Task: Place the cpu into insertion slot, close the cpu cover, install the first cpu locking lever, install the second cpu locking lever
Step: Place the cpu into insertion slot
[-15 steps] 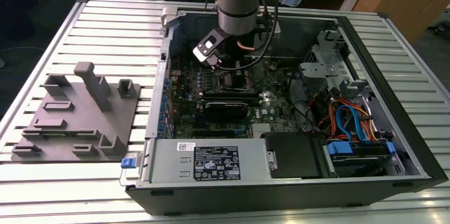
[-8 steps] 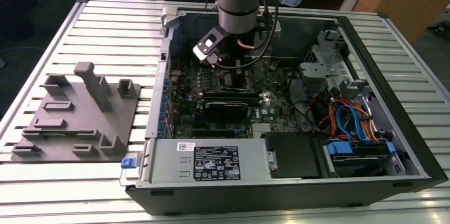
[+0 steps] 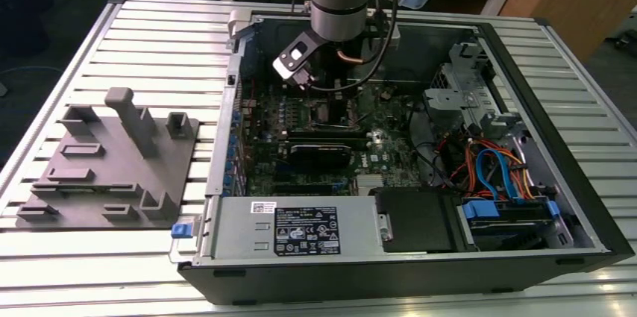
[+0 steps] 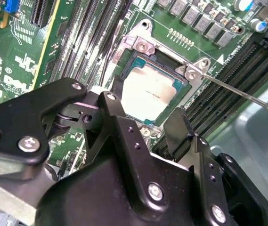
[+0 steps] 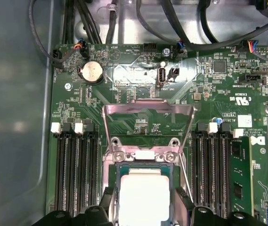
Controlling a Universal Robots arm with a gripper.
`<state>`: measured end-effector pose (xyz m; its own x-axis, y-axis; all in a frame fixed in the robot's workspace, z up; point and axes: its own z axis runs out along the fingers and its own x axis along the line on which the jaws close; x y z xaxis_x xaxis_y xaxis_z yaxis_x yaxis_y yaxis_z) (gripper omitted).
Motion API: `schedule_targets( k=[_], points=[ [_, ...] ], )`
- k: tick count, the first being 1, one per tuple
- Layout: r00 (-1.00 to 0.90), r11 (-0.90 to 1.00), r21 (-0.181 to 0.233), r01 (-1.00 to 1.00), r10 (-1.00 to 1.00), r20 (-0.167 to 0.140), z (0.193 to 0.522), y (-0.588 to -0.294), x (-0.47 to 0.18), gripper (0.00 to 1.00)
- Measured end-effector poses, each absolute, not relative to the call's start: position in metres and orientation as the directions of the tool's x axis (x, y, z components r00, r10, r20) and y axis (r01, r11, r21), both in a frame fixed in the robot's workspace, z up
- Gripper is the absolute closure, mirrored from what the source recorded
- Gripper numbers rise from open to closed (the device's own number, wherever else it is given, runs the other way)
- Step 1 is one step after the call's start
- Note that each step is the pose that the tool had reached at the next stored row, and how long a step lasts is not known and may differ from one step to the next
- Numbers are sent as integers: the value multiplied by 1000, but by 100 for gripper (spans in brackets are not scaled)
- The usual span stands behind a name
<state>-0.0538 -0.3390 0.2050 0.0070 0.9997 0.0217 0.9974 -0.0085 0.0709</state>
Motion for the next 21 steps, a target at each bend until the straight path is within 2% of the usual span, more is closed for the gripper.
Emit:
schedule_targets(
  k=[4,7,10,12,13,15,21],
  points=[
    [8,-9,52,999,1000,22,206,-339,-51,40],
    [8,-9,49,999,1000,22,206,-339,-51,58],
    [8,-9,48,999,1000,22,206,-339,-51,64],
    [8,-9,48,999,1000,22,206,-339,-51,76],
    [8,-9,48,999,1000,22,206,-339,-51,76],
    [8,-9,47,999,1000,22,206,-339,-51,88],
    [8,-9,43,999,1000,22,206,-339,-51,90]
  ],
)
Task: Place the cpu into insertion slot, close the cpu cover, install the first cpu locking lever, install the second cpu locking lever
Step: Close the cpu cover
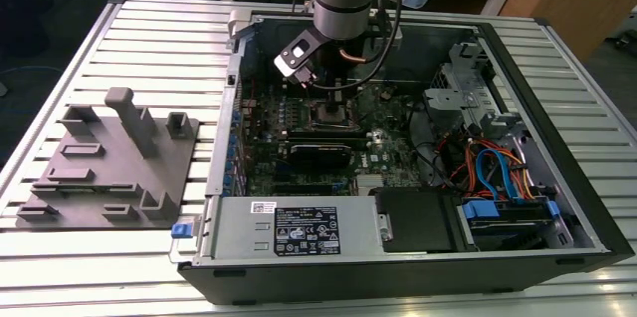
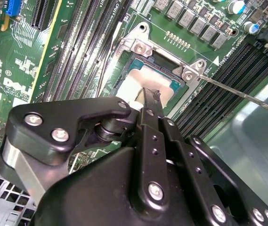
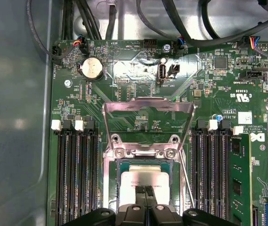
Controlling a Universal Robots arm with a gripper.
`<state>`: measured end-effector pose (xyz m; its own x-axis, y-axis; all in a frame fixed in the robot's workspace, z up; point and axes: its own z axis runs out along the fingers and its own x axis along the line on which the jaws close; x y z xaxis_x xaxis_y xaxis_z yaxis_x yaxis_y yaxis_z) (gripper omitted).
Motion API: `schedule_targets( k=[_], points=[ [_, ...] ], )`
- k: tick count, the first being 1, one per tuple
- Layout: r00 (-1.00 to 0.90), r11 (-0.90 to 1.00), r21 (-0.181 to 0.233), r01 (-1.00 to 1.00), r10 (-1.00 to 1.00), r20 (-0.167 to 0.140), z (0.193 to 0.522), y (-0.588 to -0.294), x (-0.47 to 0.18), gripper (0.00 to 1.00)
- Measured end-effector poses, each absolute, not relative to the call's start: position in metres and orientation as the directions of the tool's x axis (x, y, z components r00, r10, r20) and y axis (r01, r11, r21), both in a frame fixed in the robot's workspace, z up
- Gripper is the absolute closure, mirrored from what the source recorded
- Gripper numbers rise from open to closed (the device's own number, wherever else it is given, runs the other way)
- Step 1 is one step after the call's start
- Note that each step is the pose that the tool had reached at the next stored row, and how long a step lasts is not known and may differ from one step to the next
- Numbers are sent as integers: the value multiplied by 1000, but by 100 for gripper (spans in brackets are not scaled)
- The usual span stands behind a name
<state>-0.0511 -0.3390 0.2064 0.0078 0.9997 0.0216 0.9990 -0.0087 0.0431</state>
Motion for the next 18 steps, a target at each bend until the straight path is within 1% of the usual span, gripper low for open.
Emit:
schedule_targets(
  k=[11,18],
  points=[
    [8,-9,38,999,1000,22,206,-339,-51,90],
    [8,-9,25,1000,1000,21,206,-339,-48,90]
  ],
)
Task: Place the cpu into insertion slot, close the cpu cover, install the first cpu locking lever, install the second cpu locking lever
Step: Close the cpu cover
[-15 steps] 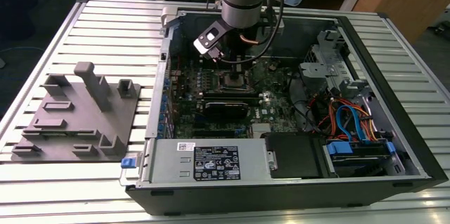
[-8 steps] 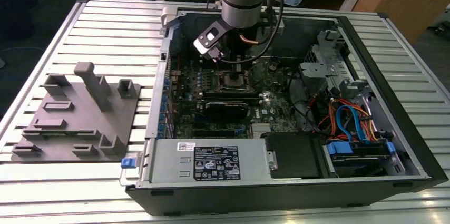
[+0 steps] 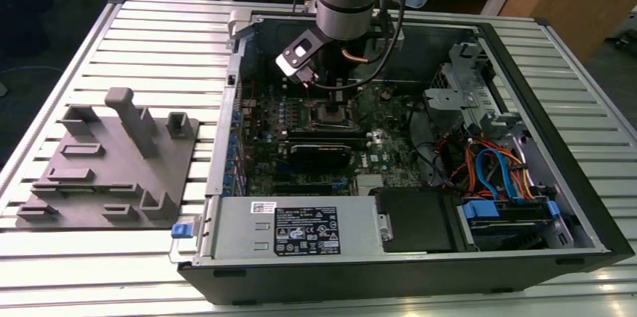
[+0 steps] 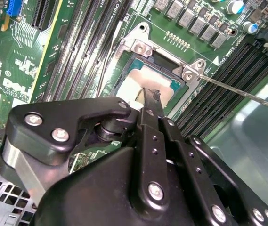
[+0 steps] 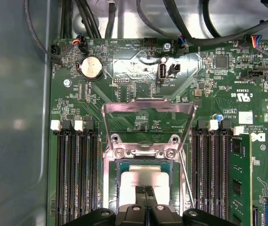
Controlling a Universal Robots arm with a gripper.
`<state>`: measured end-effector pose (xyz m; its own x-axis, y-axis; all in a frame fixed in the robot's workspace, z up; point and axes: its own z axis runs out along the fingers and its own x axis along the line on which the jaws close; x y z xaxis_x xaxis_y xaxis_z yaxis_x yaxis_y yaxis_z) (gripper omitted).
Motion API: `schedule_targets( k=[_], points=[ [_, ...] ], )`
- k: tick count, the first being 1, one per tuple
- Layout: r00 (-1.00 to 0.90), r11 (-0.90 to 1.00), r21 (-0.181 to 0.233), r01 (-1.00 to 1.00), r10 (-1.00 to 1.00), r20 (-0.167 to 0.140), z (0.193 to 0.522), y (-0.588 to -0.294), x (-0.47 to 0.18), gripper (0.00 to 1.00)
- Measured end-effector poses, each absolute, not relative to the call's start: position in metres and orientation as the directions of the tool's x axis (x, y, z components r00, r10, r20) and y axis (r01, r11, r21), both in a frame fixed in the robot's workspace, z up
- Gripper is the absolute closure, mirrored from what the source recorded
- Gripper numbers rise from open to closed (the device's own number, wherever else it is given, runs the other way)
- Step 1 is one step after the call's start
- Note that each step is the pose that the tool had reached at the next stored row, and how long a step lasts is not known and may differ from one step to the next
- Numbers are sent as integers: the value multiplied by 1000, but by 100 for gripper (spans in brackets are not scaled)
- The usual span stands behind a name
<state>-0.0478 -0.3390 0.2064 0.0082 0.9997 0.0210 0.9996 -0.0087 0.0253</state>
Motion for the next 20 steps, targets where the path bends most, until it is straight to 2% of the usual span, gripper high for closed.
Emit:
schedule_targets(
  k=[20],
  points=[
    [8,-9,23,1000,1000,21,213,-339,-48,90]
  ],
)
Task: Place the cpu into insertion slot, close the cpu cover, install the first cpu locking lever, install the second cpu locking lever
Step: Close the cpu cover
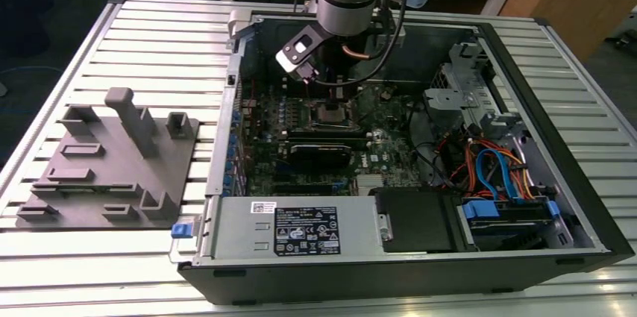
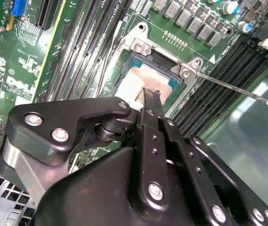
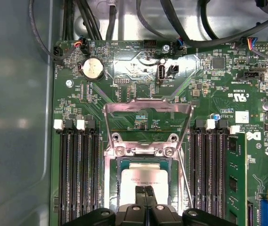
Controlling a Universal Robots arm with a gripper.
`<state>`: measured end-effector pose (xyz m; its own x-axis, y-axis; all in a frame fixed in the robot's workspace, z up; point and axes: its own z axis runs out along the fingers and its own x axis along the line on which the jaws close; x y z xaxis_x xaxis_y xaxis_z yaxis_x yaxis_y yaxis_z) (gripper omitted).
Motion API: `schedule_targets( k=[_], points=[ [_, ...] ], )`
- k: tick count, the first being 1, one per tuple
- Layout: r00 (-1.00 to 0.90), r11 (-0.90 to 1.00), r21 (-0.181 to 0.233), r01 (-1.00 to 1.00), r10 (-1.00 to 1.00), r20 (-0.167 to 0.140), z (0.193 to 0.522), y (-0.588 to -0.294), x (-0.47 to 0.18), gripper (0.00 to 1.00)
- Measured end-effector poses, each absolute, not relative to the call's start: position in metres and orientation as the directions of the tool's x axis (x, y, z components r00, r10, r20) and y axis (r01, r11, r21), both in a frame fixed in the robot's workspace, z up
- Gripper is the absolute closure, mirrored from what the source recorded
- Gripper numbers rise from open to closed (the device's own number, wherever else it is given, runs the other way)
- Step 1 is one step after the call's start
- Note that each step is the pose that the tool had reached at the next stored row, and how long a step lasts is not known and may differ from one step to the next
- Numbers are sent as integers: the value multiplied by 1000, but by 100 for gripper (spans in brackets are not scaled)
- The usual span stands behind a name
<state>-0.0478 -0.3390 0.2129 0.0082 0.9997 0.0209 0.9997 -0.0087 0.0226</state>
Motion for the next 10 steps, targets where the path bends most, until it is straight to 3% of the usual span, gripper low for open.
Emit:
schedule_targets(
  k=[10],
  points=[
    [8,-9,23,1000,1000,21,215,-339,-48,90]
  ],
)
